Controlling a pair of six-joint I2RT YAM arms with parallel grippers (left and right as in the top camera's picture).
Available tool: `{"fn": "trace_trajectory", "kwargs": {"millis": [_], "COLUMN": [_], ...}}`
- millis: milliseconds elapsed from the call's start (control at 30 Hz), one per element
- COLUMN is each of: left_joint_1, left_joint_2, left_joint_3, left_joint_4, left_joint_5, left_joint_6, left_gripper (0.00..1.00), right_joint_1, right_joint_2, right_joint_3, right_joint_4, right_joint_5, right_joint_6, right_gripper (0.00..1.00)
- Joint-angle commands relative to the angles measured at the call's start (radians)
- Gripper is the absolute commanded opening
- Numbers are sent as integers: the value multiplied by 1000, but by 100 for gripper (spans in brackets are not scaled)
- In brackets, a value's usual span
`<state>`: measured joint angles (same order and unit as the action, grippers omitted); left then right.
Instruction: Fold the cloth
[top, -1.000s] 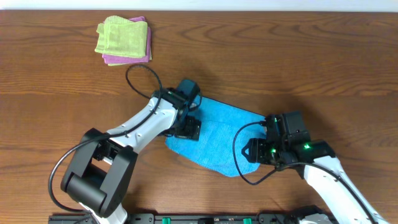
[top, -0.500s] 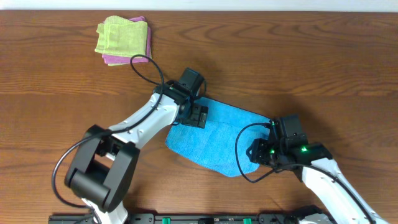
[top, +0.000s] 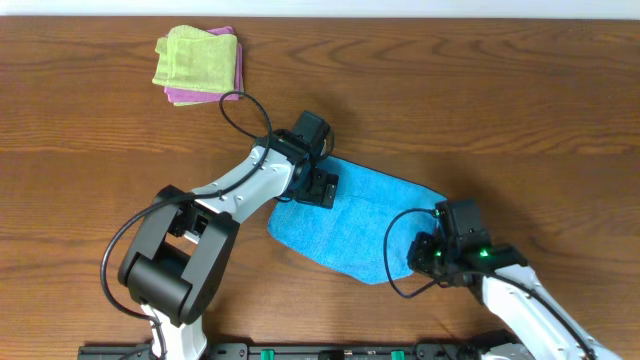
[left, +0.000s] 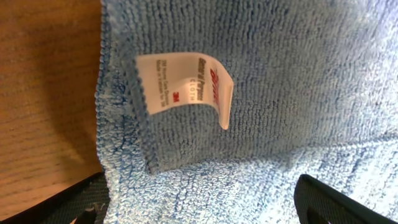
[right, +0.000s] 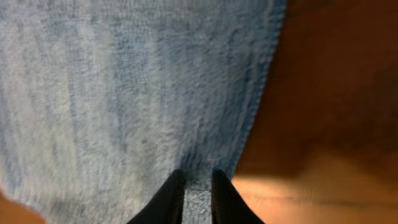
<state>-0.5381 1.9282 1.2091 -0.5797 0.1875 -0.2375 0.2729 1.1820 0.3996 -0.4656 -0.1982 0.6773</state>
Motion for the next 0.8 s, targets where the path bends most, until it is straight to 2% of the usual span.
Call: {"fn": "trace_trajectory", "kwargs": {"millis": [0,200,400,700,733,767], "left_joint_1": [1,-2,-4,-6,-6,-6], "left_joint_2": [40,40,40,40,40,40], "left_joint_3": [2,2,2,2,2,2], "left_joint_4": [-41,-204,-224,-296,-303,-307], "left_joint_5": [43,76,46,47,47,47], "left_joint_6": [3,-6,-33,-93,-93,-93], "left_gripper": [95,99,100,100,95,95], "right_joint_1": [10,10,10,-11,-18,-24], "right_joint_2": [19,49,49,49,49,49], "right_joint_3": [-50,-74,-74,-74,-74,-74], "right_joint_4": [74,203,194,222,237,248], "right_joint_5": [35,90,94,187,207,225], "right_joint_6": [33,-45,-180,-177,-177,-177], "right_gripper": [13,14,19,18,18,18]}}
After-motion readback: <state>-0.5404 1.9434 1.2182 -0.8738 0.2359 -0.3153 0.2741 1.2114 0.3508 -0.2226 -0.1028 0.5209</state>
